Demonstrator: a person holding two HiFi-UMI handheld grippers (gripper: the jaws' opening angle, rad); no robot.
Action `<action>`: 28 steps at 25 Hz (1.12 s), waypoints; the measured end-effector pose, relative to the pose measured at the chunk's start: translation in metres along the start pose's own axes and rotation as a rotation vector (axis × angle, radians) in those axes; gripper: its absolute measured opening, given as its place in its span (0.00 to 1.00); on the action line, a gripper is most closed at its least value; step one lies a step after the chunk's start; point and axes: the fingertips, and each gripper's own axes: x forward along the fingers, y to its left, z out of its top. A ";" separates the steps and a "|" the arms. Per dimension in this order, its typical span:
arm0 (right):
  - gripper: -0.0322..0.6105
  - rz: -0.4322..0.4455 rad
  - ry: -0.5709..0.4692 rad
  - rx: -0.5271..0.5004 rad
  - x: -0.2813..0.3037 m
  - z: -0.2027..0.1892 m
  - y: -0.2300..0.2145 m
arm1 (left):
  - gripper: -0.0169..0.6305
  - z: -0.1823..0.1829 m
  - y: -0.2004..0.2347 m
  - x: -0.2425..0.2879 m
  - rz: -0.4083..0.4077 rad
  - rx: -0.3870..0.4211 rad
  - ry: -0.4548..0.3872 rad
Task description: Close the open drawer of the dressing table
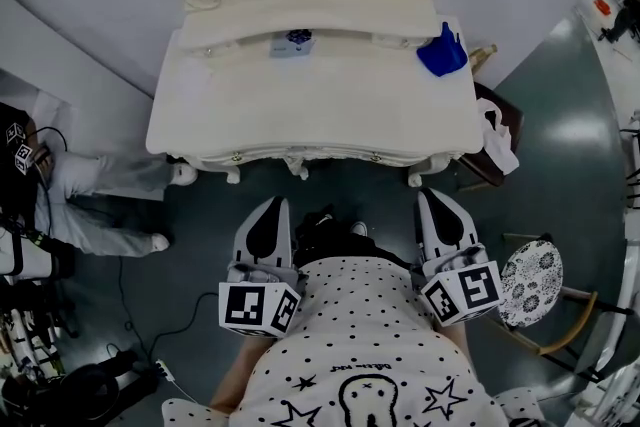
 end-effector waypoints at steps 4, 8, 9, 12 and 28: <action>0.06 0.005 -0.007 0.006 0.000 0.000 0.000 | 0.05 0.000 0.000 -0.001 0.006 0.007 0.001; 0.06 0.015 -0.005 -0.002 0.000 0.000 0.003 | 0.05 0.000 0.000 -0.002 0.003 0.006 0.001; 0.06 0.017 -0.004 -0.005 0.000 0.000 0.004 | 0.05 0.000 0.000 -0.002 0.003 0.005 0.001; 0.06 0.018 -0.001 -0.006 0.000 0.000 0.004 | 0.05 0.000 -0.001 -0.001 0.001 0.003 0.001; 0.06 0.016 0.002 0.000 0.001 0.000 -0.002 | 0.05 -0.002 -0.008 0.007 -0.021 0.013 0.021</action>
